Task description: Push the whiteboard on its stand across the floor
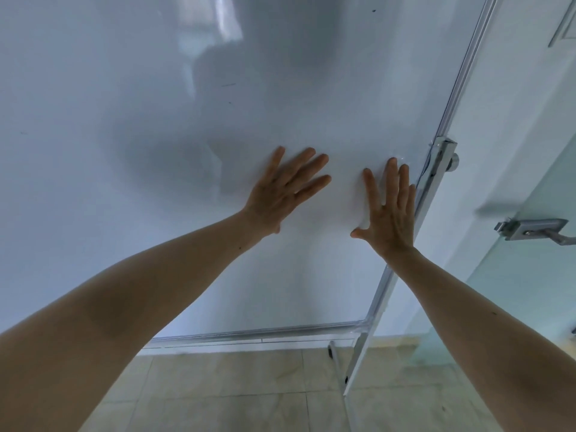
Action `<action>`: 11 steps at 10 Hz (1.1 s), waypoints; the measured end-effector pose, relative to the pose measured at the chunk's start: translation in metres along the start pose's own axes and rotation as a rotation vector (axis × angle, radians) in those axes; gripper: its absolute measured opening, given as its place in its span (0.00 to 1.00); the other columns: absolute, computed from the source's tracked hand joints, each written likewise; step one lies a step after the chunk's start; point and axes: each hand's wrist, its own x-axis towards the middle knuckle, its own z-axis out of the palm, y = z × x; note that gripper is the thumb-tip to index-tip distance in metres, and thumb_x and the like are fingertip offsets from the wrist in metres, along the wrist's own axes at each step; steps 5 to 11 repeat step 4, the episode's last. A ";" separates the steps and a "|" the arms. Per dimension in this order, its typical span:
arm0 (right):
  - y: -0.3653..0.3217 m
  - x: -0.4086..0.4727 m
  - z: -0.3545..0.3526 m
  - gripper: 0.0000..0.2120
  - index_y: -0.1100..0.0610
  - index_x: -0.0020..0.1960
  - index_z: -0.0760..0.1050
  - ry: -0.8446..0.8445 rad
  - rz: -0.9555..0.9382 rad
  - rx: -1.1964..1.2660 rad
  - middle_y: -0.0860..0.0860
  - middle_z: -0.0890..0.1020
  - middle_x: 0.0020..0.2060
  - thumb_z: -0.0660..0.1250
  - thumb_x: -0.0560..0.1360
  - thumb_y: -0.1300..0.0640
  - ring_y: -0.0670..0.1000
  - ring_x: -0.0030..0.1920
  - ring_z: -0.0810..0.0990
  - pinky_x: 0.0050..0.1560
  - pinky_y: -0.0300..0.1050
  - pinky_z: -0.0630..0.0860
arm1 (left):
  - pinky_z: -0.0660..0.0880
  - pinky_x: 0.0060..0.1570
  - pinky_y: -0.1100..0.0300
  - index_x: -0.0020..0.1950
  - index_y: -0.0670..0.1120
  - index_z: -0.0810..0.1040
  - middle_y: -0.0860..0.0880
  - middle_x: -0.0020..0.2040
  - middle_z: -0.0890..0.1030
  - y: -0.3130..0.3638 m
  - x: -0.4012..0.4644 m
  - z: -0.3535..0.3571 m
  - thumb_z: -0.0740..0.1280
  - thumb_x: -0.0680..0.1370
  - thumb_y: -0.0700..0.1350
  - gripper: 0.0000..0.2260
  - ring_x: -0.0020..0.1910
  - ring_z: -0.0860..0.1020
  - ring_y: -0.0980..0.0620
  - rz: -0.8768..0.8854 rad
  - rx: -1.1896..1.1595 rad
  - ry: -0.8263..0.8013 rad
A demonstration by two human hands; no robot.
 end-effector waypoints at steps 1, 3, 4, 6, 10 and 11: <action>0.000 -0.003 0.000 0.67 0.53 0.81 0.50 0.022 -0.009 0.004 0.65 0.48 0.79 0.84 0.53 0.42 0.69 0.78 0.47 0.73 0.72 0.56 | 0.39 0.72 0.33 0.81 0.48 0.38 0.42 0.82 0.39 0.000 -0.002 0.000 0.78 0.59 0.66 0.67 0.80 0.42 0.38 0.022 0.001 0.013; 0.004 -0.004 -0.004 0.62 0.50 0.81 0.47 0.016 -0.015 0.026 0.63 0.46 0.80 0.81 0.59 0.39 0.67 0.79 0.45 0.74 0.69 0.50 | 0.44 0.75 0.34 0.82 0.46 0.40 0.41 0.82 0.40 -0.023 -0.025 0.009 0.78 0.59 0.66 0.66 0.80 0.42 0.37 0.074 0.055 0.041; 0.006 -0.008 -0.012 0.52 0.51 0.81 0.48 0.096 -0.062 0.085 0.63 0.49 0.80 0.73 0.68 0.35 0.66 0.79 0.47 0.75 0.69 0.52 | 0.43 0.76 0.35 0.82 0.46 0.41 0.40 0.82 0.41 -0.052 -0.057 0.012 0.77 0.60 0.67 0.65 0.80 0.41 0.38 0.063 -0.011 0.066; 0.006 -0.008 -0.012 0.52 0.51 0.81 0.48 0.096 -0.062 0.085 0.63 0.49 0.80 0.73 0.68 0.35 0.66 0.79 0.47 0.75 0.69 0.52 | 0.43 0.76 0.35 0.82 0.46 0.41 0.40 0.82 0.41 -0.052 -0.057 0.012 0.77 0.60 0.67 0.65 0.80 0.41 0.38 0.063 -0.011 0.066; 0.006 -0.008 -0.012 0.52 0.51 0.81 0.48 0.096 -0.062 0.085 0.63 0.49 0.80 0.73 0.68 0.35 0.66 0.79 0.47 0.75 0.69 0.52 | 0.43 0.76 0.35 0.82 0.46 0.41 0.40 0.82 0.41 -0.052 -0.057 0.012 0.77 0.60 0.67 0.65 0.80 0.41 0.38 0.063 -0.011 0.066; 0.006 -0.008 -0.012 0.52 0.51 0.81 0.48 0.096 -0.062 0.085 0.63 0.49 0.80 0.73 0.68 0.35 0.66 0.79 0.47 0.75 0.69 0.52 | 0.43 0.76 0.35 0.82 0.46 0.41 0.40 0.82 0.41 -0.052 -0.057 0.012 0.77 0.60 0.67 0.65 0.80 0.41 0.38 0.063 -0.011 0.066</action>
